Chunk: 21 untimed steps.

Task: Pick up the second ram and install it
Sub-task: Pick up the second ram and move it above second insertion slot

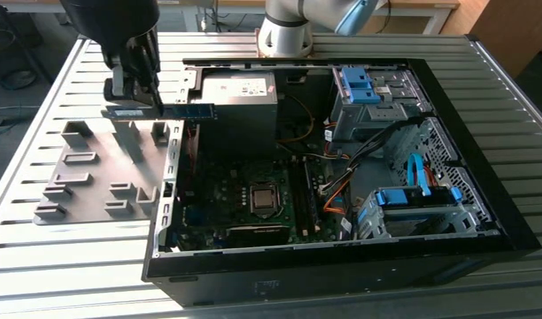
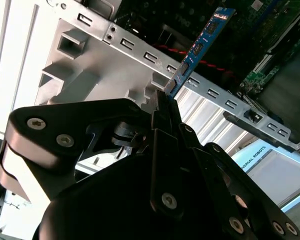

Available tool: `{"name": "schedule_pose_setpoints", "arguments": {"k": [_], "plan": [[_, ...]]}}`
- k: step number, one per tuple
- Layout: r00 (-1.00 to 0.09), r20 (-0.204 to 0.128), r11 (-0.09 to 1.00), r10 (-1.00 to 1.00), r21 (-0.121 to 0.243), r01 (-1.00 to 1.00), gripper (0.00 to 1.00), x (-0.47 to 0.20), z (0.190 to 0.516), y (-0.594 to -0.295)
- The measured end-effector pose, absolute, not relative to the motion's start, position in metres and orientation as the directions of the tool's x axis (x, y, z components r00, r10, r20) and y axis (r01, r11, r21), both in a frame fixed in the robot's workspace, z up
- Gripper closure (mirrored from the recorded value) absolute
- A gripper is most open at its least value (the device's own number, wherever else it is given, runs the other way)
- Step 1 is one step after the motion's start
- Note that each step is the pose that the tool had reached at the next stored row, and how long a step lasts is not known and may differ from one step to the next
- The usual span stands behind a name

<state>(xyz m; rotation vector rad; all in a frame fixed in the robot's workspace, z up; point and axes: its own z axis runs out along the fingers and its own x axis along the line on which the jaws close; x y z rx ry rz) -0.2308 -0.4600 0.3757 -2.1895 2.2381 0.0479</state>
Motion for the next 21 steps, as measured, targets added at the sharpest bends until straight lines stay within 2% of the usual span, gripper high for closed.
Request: {"name": "schedule_pose_setpoints", "arguments": {"k": [21], "plan": [[-0.022, -0.029, 0.022, -0.999, 0.015, -1.0, 0.86, -0.183, 0.376, -0.46]]}}
